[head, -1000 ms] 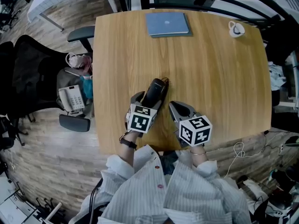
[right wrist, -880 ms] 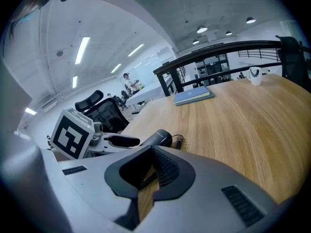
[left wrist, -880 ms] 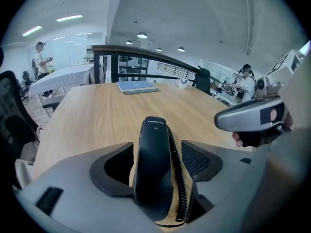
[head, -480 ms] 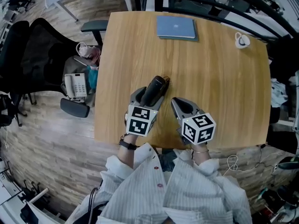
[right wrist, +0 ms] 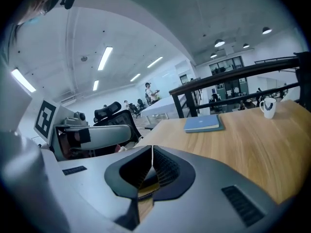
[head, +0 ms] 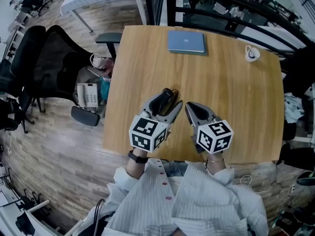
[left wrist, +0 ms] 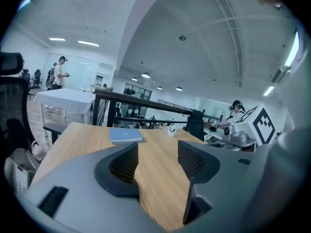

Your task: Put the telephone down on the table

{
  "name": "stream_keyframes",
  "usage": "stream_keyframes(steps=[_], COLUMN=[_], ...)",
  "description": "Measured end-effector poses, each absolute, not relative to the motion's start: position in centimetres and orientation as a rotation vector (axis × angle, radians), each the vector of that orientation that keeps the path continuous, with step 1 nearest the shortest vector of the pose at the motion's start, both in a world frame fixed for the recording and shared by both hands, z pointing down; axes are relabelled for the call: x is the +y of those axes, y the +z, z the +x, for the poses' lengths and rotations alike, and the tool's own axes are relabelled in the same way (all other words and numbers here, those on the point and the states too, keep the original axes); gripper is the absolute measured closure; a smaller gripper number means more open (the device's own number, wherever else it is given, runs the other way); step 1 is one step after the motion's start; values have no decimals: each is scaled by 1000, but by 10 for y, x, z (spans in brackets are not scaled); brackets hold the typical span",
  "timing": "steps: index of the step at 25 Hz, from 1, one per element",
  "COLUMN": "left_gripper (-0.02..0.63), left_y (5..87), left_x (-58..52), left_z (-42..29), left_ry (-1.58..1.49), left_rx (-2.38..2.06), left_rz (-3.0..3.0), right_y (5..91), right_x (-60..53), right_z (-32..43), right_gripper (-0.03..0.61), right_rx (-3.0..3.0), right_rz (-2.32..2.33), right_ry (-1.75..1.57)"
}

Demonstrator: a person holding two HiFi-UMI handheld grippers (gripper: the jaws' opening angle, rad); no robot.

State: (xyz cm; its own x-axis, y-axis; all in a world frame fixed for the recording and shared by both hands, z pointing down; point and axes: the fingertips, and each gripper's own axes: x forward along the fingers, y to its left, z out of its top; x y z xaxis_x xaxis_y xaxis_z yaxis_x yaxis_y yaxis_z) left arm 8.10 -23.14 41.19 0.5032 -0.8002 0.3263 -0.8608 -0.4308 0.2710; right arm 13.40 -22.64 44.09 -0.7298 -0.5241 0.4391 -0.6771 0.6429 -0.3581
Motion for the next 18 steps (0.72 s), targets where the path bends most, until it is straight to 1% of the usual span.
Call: stream_keyframes(steps=[3,9,13,18], left_gripper=[351,383,453,508], left_y=[386,353,348,354], left_x=[-225,-214,-212,-208], left_z=[88,104,109,119], left_ry=[151,65,49,25], left_rx=[-1365,-1337,-1322,-1256], left_rz=[2405,2504,2533,2539], right_y=[420,385,378,378], right_x=[-226,-223,-222,-218], right_z=[137,146,154,163], right_gripper=[543,543,543,543], right_rx=[-2614,-2682,-2691,-2686], right_rz=[984,1033,1074,1107], right_ry=[705,640,627,628])
